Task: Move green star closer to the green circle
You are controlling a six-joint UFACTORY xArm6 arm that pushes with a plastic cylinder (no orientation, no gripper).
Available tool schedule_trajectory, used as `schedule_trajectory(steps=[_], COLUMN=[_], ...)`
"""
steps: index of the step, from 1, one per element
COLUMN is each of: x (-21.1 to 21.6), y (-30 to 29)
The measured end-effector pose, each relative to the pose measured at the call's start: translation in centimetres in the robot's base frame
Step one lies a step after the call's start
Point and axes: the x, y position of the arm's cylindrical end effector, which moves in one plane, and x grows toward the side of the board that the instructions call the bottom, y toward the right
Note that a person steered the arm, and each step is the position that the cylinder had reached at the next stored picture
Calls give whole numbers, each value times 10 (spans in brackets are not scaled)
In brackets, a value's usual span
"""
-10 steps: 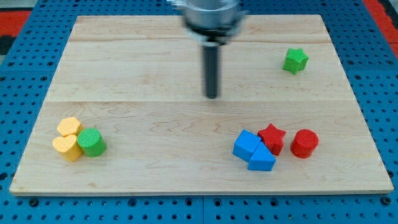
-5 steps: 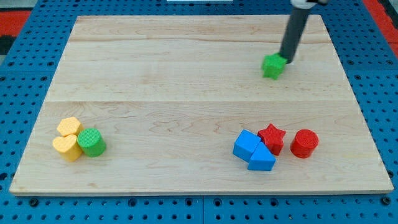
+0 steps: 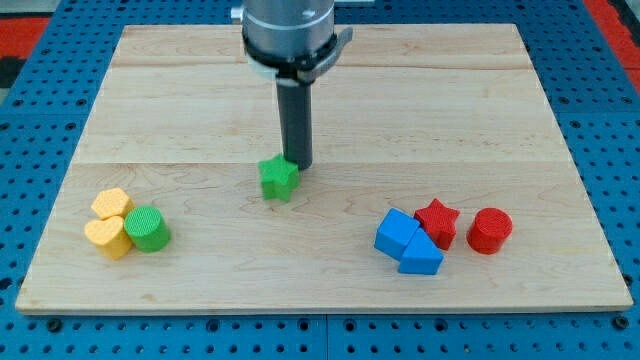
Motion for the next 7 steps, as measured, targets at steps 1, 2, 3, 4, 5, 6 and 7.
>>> schedule_trajectory(steps=[1,2,3,4,5,6,7], x=[28,32,32,33,33,33,36], y=[-1,-20,-65,-105,-96,-92,-91])
